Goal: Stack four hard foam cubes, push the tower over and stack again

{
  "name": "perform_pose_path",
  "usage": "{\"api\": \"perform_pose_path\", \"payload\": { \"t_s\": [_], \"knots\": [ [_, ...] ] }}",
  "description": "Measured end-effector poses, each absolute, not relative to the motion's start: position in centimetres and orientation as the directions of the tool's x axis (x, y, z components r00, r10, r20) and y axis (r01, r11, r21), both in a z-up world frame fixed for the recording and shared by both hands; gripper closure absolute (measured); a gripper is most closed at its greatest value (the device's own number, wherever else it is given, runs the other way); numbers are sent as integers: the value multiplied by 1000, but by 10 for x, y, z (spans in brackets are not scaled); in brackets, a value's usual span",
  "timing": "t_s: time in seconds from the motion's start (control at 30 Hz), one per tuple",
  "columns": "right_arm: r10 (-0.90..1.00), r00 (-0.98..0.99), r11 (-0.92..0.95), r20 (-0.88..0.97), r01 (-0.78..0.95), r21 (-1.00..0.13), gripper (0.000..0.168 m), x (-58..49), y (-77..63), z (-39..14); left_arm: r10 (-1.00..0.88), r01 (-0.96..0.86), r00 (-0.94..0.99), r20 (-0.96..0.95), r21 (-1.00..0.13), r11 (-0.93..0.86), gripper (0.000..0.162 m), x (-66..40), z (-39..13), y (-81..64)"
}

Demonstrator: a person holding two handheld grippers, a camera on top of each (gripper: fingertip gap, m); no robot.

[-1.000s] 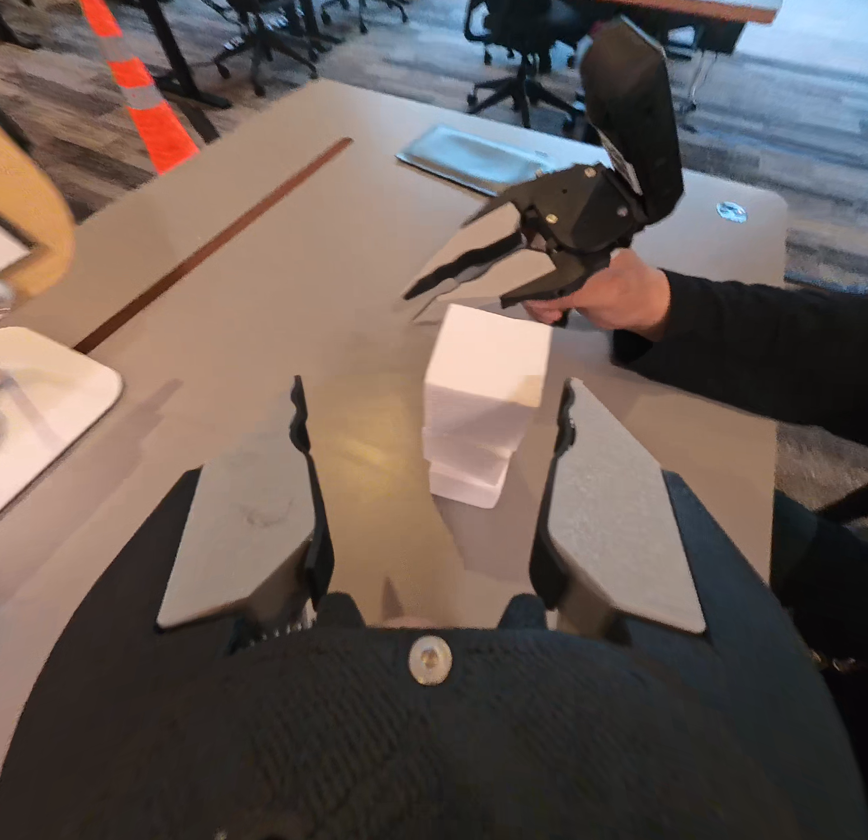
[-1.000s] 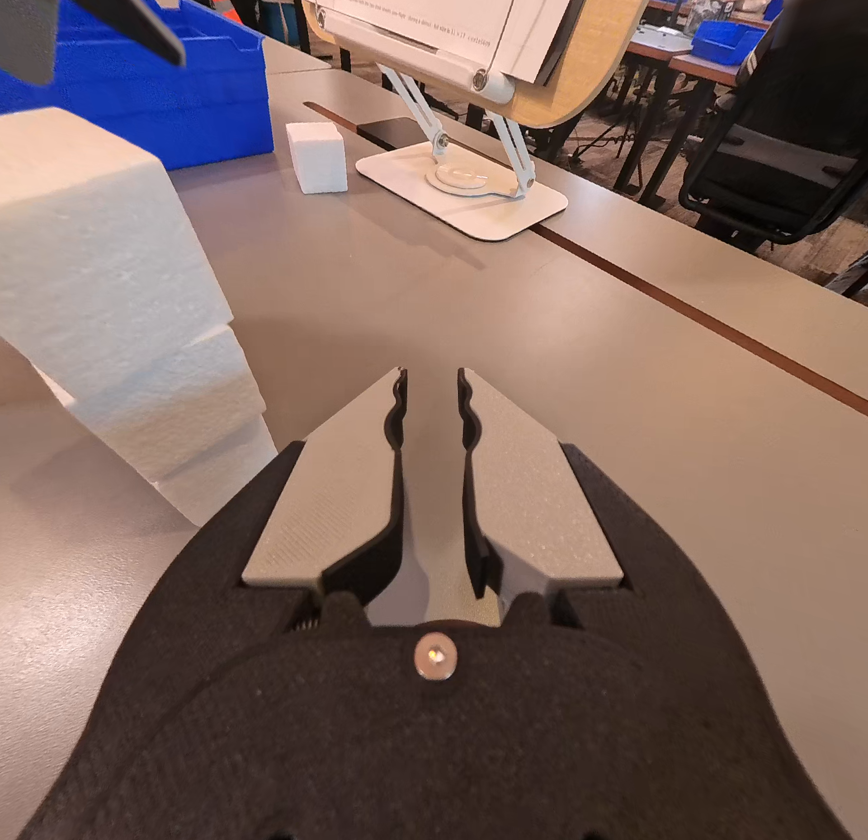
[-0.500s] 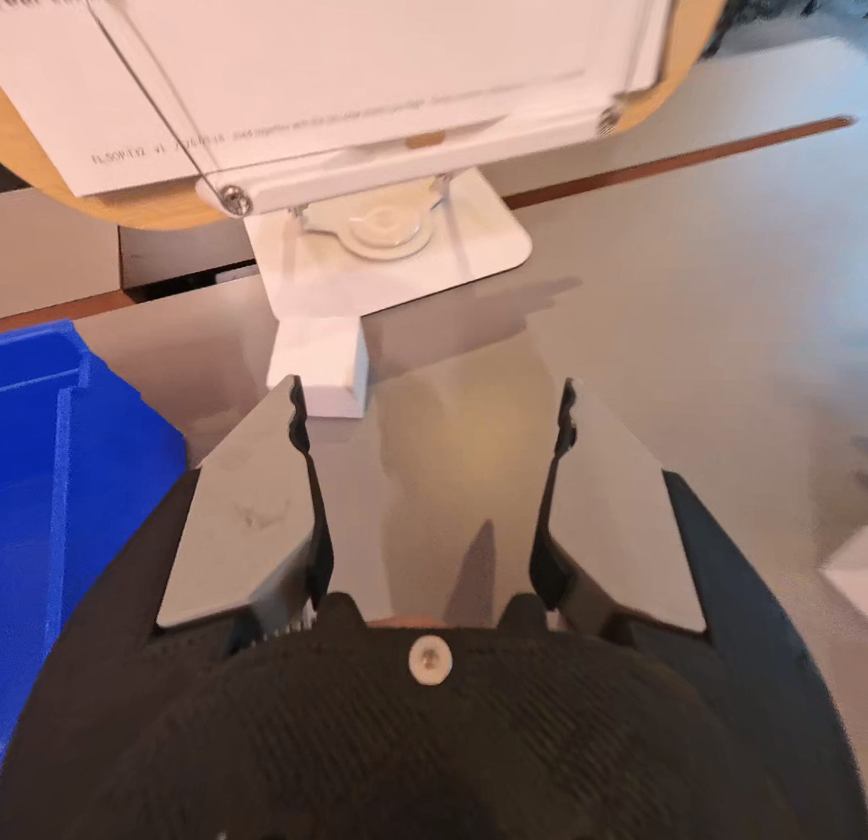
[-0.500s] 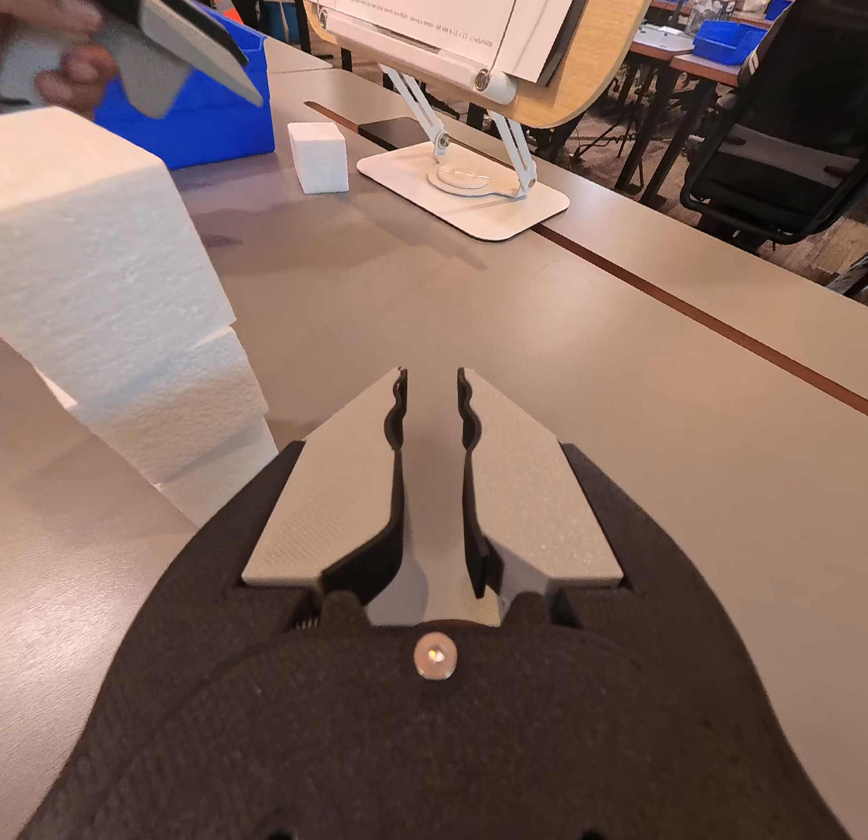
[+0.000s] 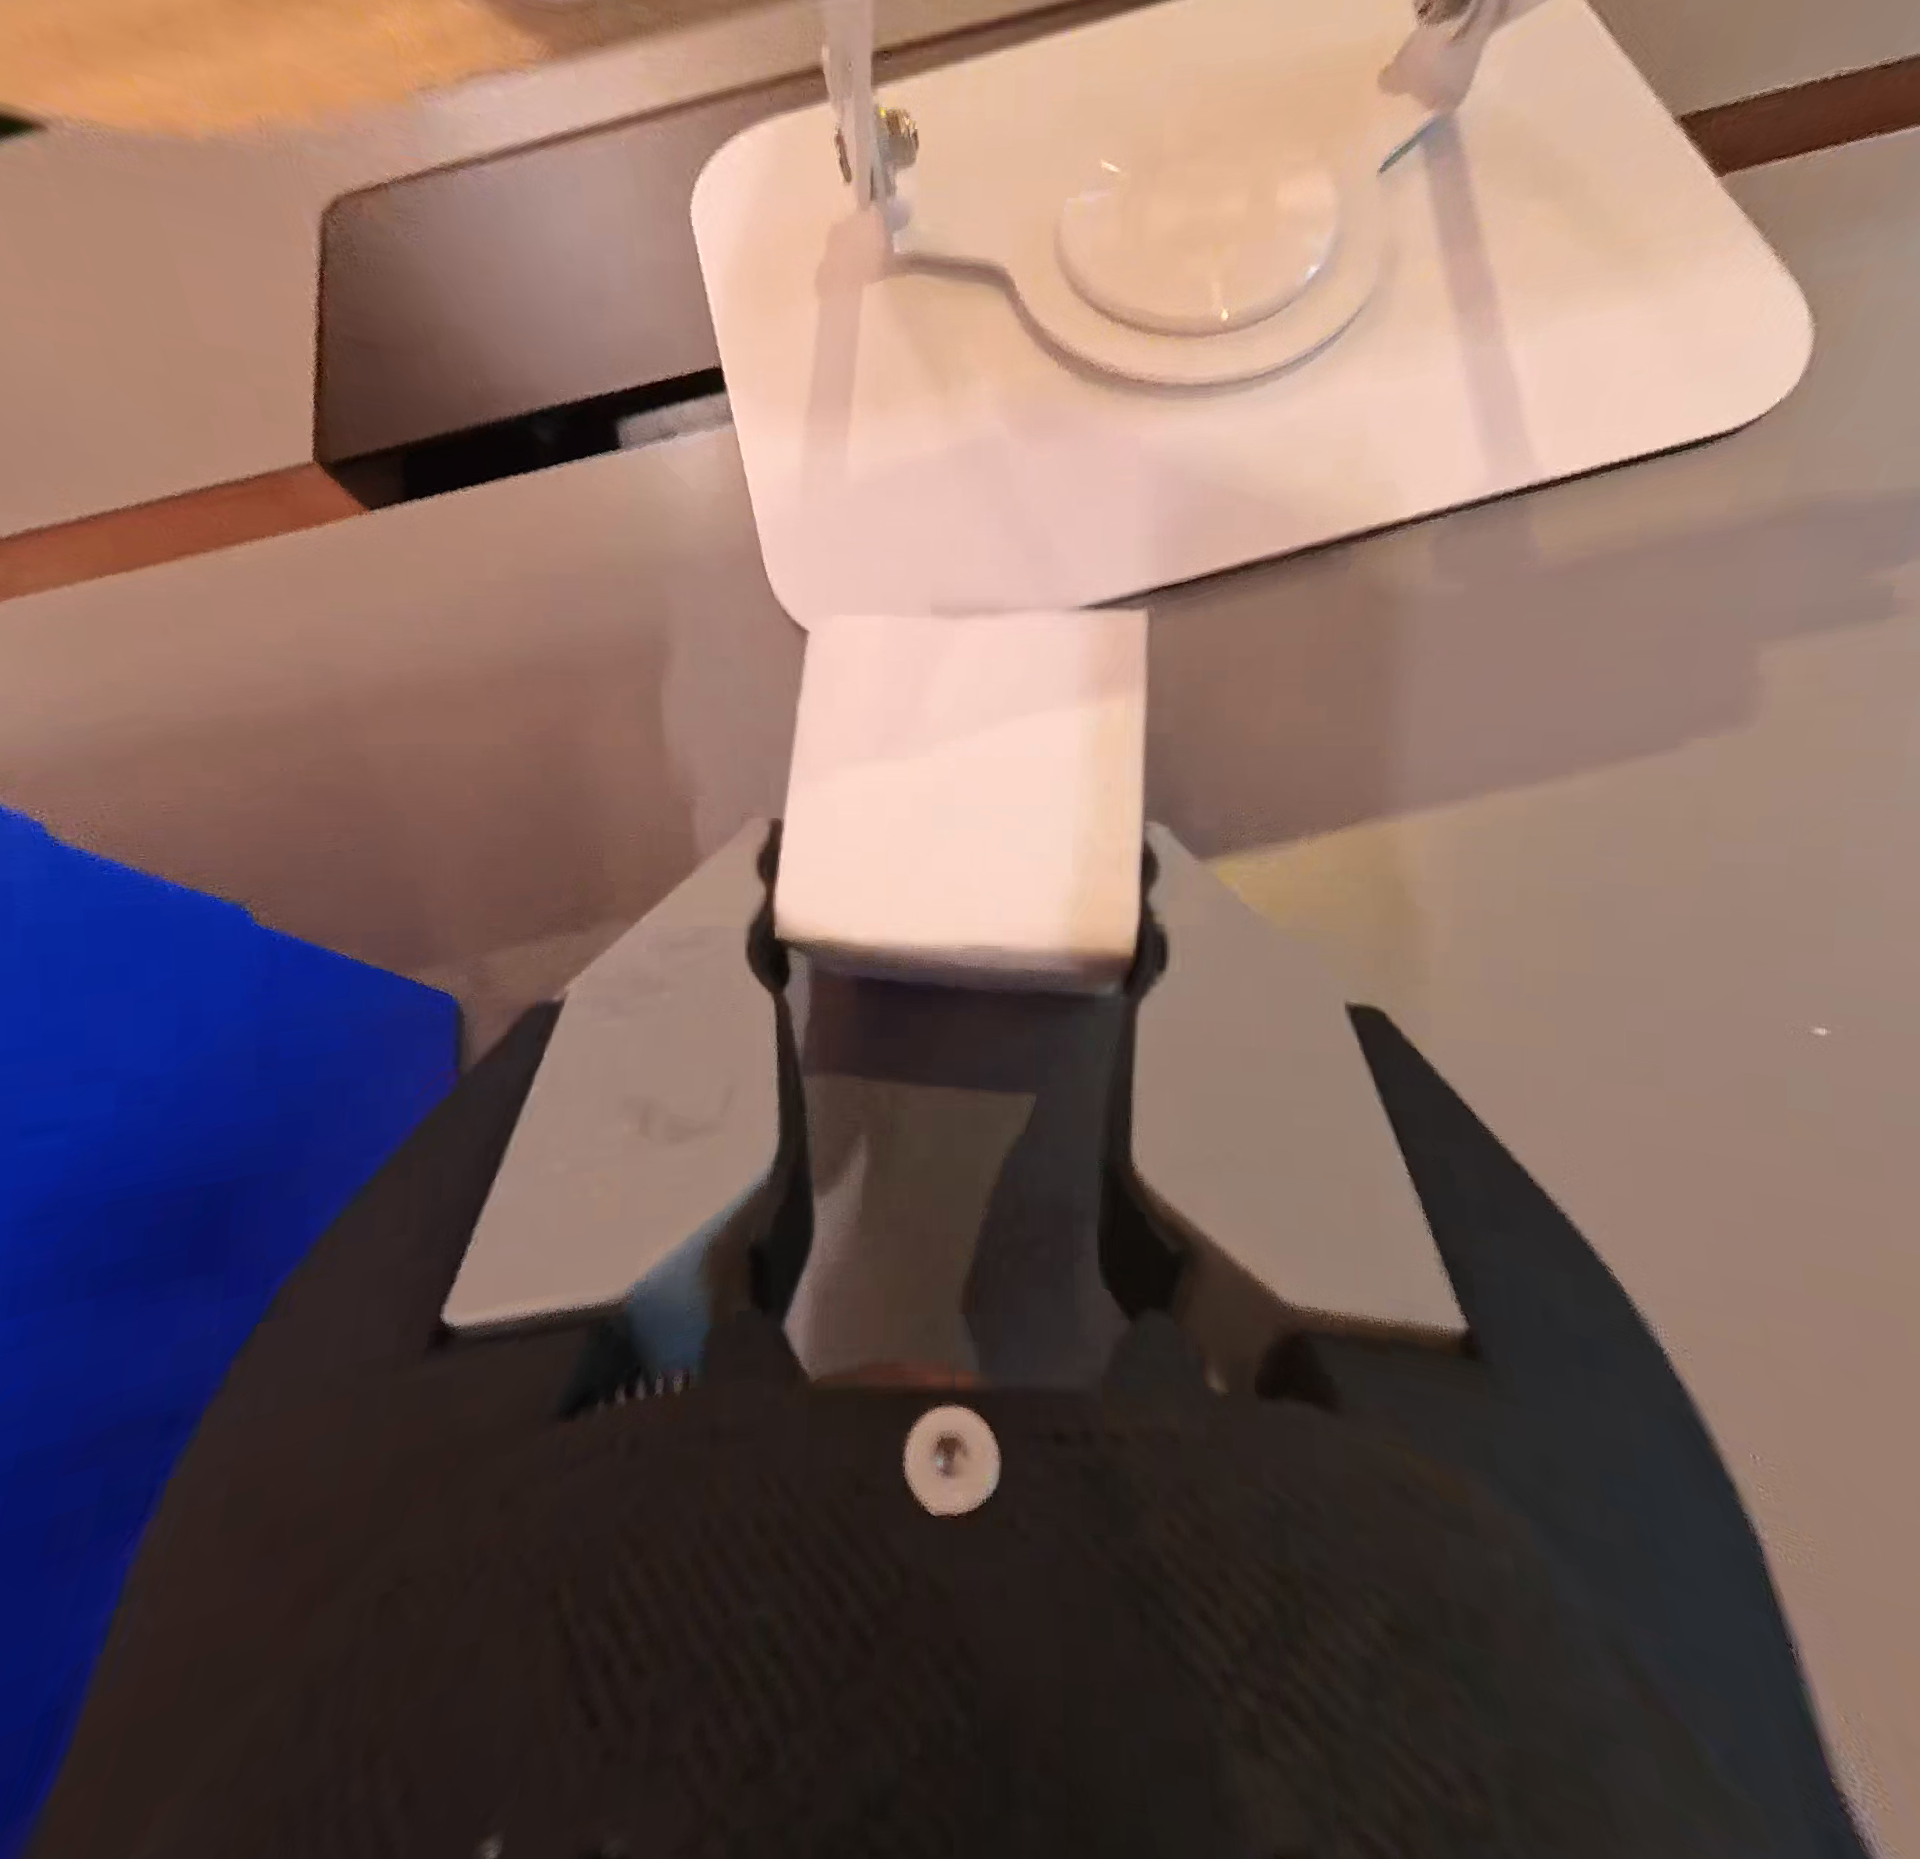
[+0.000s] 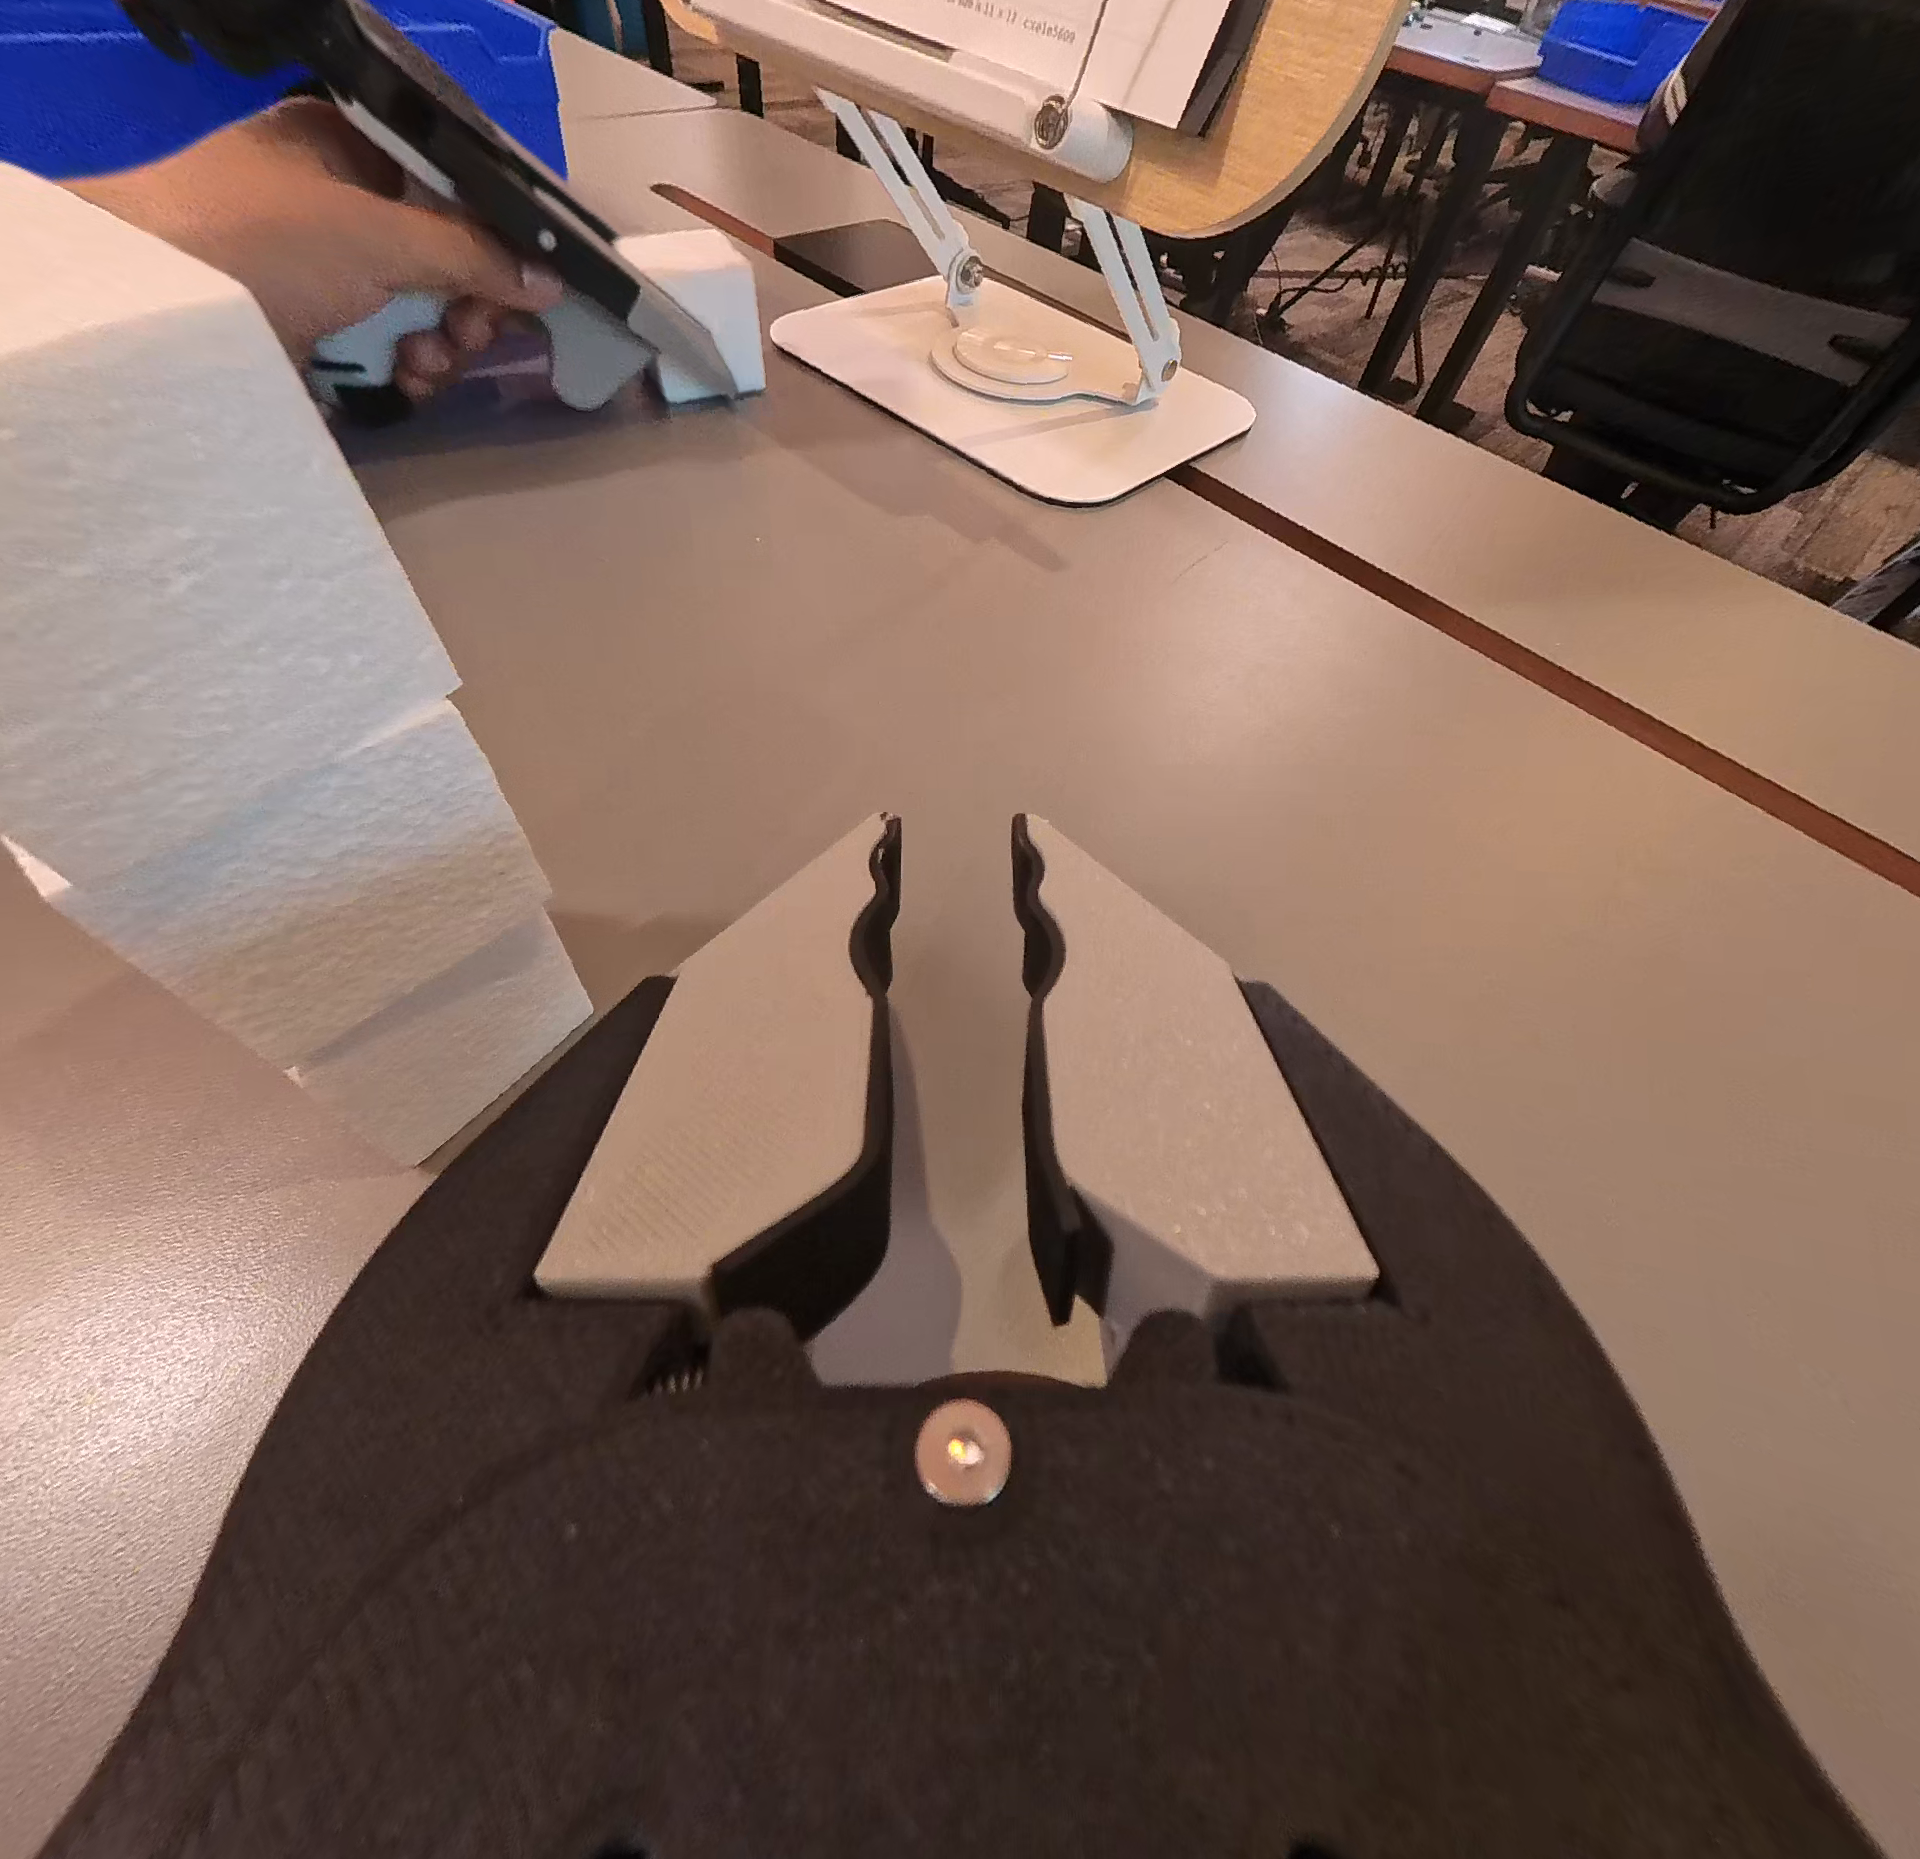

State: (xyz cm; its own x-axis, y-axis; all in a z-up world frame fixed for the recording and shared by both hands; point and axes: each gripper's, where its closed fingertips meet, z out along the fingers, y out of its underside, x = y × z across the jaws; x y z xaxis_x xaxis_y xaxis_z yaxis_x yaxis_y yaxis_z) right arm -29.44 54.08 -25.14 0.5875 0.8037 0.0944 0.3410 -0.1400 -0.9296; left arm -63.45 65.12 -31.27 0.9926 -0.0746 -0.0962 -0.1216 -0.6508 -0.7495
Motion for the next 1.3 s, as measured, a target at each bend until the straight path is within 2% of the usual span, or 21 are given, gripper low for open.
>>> {"api": "perform_pose_path", "payload": {
  "t_s": [0.2,0.4,0.6,0.7,0.83,1.3],
  "knots": [
    [802,591,-137,87,324,-936,150,-293,540,-247,-162,-95,987,-1,-815,-572,98,-598,-284,630],
    [805,588,-141,83,326,-935,150,-293,539,-248,-423,-266,903,-80,-876,-402,98,-519,-191,577],
    [804,584,-125,111,349,-929,150,-294,537,-250,-675,-460,715,-183,-850,-256,98,-422,-131,501],
    [804,583,-121,113,347,-930,150,-294,536,-248,-747,-544,624,-227,-813,-208,98,-388,-124,475],
    [804,586,-121,104,332,-936,150,-293,536,-245,-820,-586,539,-192,-785,-201,98,-357,-124,453],
    [807,582,-113,98,315,-942,150,-294,535,-239,-885,-706,430,-180,-678,-205,98,-330,-152,442]
  ]
}}
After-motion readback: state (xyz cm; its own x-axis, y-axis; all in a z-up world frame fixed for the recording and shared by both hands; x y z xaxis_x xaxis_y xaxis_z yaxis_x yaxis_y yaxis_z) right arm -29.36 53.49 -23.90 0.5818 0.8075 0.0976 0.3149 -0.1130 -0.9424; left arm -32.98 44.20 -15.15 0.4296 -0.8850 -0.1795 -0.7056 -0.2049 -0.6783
